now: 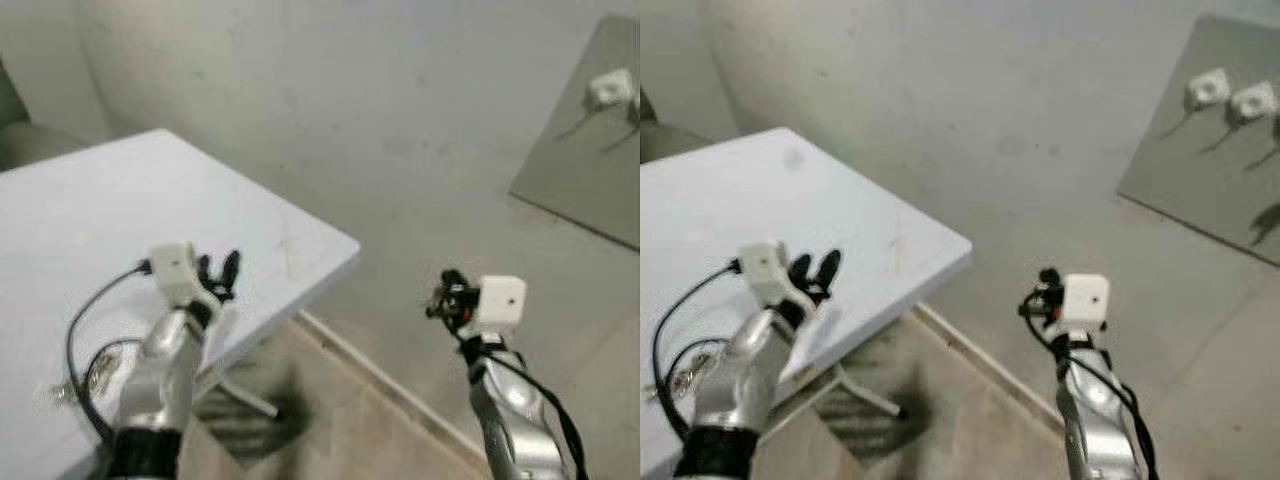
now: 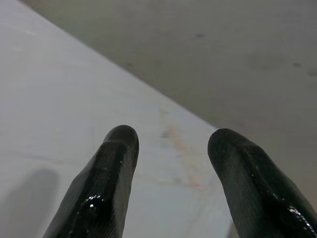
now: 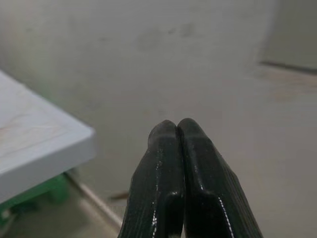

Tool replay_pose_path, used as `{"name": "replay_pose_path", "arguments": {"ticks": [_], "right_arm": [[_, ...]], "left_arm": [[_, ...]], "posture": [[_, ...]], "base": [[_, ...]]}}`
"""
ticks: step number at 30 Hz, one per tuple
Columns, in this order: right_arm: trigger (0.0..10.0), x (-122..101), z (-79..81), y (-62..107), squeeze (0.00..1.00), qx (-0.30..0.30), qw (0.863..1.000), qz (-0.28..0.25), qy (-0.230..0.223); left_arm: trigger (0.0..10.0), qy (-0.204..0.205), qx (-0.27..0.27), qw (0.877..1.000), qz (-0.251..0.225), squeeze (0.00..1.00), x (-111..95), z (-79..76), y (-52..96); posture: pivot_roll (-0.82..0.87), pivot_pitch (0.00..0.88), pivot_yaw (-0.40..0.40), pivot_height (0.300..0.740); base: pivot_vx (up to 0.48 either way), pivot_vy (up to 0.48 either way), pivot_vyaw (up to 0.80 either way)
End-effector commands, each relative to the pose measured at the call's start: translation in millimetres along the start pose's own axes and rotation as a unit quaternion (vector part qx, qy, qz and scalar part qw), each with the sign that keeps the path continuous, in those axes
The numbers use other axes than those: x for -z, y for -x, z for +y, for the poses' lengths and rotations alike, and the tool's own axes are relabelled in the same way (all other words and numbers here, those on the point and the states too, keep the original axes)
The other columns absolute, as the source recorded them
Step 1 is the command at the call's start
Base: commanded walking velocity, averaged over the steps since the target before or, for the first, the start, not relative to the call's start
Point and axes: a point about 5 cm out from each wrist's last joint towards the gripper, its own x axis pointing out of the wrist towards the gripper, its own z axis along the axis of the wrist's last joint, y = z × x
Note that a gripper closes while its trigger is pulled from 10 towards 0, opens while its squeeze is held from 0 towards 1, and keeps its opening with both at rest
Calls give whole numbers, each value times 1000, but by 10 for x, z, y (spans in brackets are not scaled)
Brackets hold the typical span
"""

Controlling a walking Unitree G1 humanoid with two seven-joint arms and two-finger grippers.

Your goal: Hang keys on a hook

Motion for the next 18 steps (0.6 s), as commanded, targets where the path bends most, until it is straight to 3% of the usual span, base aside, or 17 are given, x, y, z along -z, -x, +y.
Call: {"name": "replay_pose_path", "arguments": {"ticks": [1, 18], "right_arm": [[10000, -71, 19, -24, 0, -1, 1000, -14, -2], [10000, -95, 18, -51, 0, -6, 1000, -16, 3]], "left_arm": [[10000, -4, -8, 1000, 3, 0, -15, 34, -2], [10000, -5, -8, 1000, 3, 0, -16, 30, -20]], "posture": [[35, 0, -38, 740], [35, 0, -42, 740]], "base": [[0, 0, -756], [0, 0, -756]]}}
